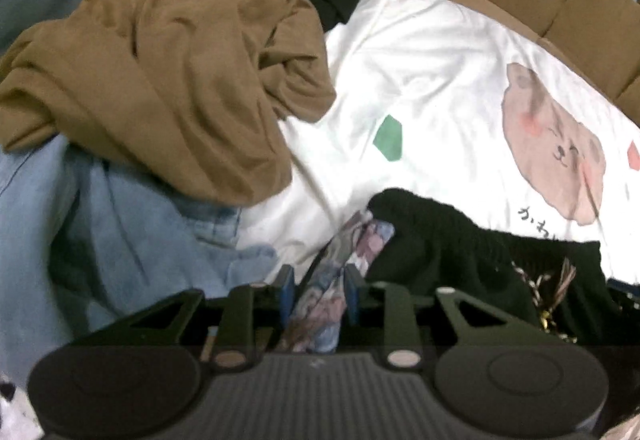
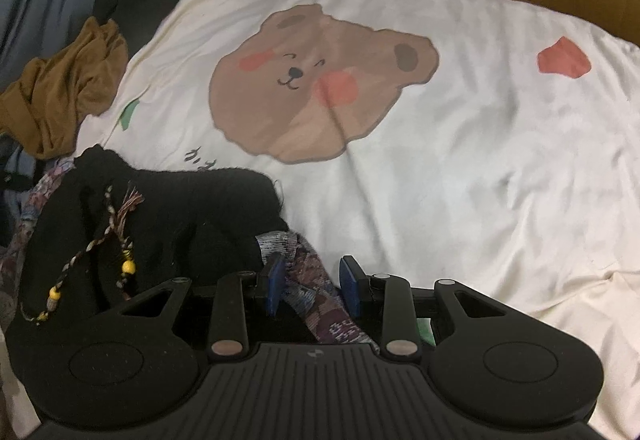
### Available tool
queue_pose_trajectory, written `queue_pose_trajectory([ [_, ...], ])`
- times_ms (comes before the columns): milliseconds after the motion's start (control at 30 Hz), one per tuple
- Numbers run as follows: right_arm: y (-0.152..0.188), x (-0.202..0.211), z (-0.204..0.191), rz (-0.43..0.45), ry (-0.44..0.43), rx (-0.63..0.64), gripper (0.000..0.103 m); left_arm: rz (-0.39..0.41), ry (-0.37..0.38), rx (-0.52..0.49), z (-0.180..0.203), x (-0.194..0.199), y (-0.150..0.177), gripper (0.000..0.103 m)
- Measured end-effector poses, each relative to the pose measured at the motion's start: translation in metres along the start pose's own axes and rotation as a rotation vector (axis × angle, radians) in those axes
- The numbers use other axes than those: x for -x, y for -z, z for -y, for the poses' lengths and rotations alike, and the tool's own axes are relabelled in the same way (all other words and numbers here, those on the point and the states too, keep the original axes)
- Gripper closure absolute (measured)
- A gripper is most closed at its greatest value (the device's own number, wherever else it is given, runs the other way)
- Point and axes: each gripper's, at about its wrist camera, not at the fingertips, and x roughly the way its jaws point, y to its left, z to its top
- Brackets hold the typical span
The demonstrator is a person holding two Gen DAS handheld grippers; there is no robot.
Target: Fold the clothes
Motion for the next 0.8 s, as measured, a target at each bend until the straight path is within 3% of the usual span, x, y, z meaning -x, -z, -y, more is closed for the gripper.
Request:
queue_pose_trajectory([
  [300, 0.012, -0.005, -0.011, -0.032, 0.033, -0.023, 0.065, -0.012, -0.002, -0.034, 0.001, -0.021, -0.007, 0.075],
  [400, 0.018, -0.003, -0.021, -0.053, 0.035, 0.023, 0.065, -0.017, -0.002, -0.046, 0.002, -0.029, -0.009, 0.074],
  [800, -0.006, -0.007, 0.0, -0.053, -0.01, 0.034, 0.063, -0.039, 0.012, -0.07, 0.0, -0.051, -0.01, 0.069],
])
